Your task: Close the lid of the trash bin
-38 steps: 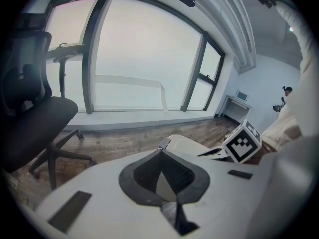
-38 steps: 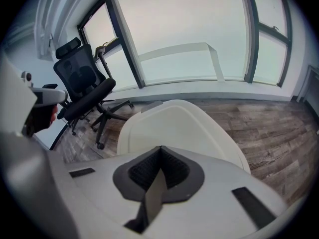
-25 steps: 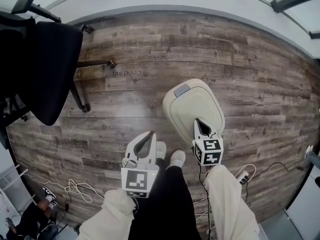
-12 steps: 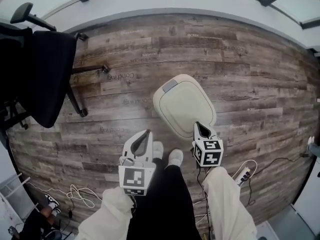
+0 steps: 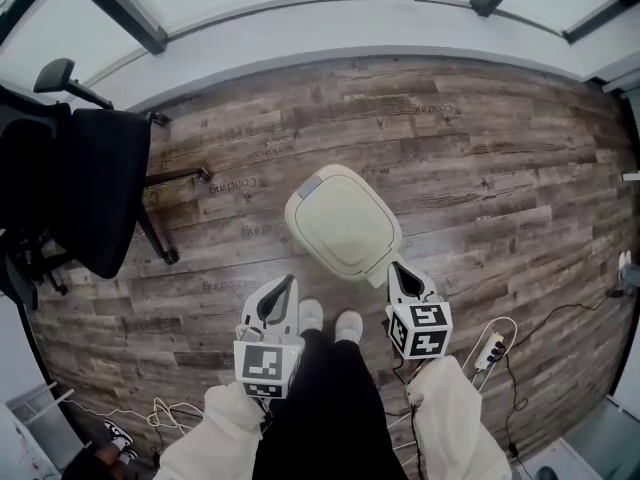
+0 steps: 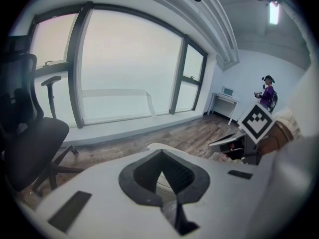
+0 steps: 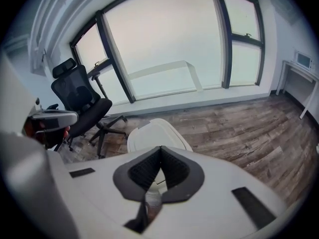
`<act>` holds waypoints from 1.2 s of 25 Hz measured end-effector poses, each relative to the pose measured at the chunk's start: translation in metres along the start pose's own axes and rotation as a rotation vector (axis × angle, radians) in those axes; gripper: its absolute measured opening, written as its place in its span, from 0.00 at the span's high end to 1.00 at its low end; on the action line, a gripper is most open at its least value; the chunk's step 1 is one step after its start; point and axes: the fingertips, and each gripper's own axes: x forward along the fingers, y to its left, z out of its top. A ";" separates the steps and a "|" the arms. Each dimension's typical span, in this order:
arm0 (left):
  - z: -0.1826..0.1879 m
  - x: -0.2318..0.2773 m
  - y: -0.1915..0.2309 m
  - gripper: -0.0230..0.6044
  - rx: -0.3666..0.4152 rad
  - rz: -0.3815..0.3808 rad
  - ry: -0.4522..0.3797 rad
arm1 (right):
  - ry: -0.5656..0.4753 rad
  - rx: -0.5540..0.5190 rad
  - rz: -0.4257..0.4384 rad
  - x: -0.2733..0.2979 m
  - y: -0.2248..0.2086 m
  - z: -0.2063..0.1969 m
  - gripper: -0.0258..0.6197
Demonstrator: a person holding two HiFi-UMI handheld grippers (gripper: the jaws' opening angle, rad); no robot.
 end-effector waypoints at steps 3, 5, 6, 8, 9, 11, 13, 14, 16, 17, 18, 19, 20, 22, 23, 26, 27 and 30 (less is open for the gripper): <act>0.022 -0.017 -0.014 0.95 0.019 -0.013 -0.009 | -0.051 -0.020 -0.021 -0.042 -0.004 0.022 0.92; 0.040 -0.030 -0.016 0.95 0.032 -0.005 -0.014 | -0.089 -0.029 -0.026 -0.070 -0.001 0.042 0.92; 0.051 -0.038 -0.017 0.95 0.037 0.002 -0.016 | -0.108 -0.030 -0.027 -0.085 0.001 0.053 0.92; 0.076 -0.055 -0.023 0.95 0.033 0.013 -0.018 | -0.144 -0.025 -0.026 -0.118 0.004 0.076 0.92; 0.089 -0.065 -0.027 0.95 0.030 0.013 -0.023 | -0.163 -0.021 -0.025 -0.136 0.007 0.088 0.92; 0.119 -0.085 -0.034 0.95 0.042 0.005 -0.046 | -0.203 -0.015 -0.022 -0.173 0.014 0.114 0.92; 0.151 -0.107 -0.041 0.95 0.074 -0.007 -0.077 | -0.246 -0.016 -0.013 -0.210 0.027 0.142 0.92; 0.166 -0.118 -0.045 0.95 0.091 -0.013 -0.090 | -0.270 -0.017 -0.008 -0.229 0.034 0.156 0.92; 0.193 -0.142 -0.054 0.95 0.119 -0.023 -0.106 | -0.320 -0.010 0.000 -0.269 0.047 0.181 0.92; 0.206 -0.154 -0.059 0.95 0.128 -0.031 -0.113 | -0.344 0.001 0.002 -0.288 0.052 0.192 0.92; 0.218 -0.164 -0.064 0.95 0.135 -0.040 -0.123 | -0.370 0.012 0.004 -0.306 0.057 0.201 0.92; 0.232 -0.174 -0.068 0.95 0.142 -0.048 -0.138 | -0.396 0.020 0.008 -0.322 0.062 0.210 0.92; 0.246 -0.184 -0.073 0.95 0.148 -0.055 -0.155 | -0.419 0.024 0.012 -0.337 0.067 0.219 0.92; 0.273 -0.205 -0.083 0.95 0.154 -0.068 -0.192 | -0.451 0.024 0.024 -0.363 0.075 0.229 0.92; 0.286 -0.216 -0.088 0.95 0.152 -0.074 -0.214 | -0.461 0.023 0.029 -0.374 0.079 0.232 0.92; 0.322 -0.248 -0.096 0.95 0.131 -0.083 -0.290 | -0.485 0.022 0.037 -0.404 0.085 0.237 0.92; 0.331 -0.257 -0.097 0.95 0.127 -0.083 -0.305 | -0.495 0.022 0.038 -0.412 0.086 0.240 0.92; 0.346 -0.276 -0.097 0.95 0.127 -0.074 -0.323 | -0.520 0.011 0.039 -0.432 0.090 0.248 0.92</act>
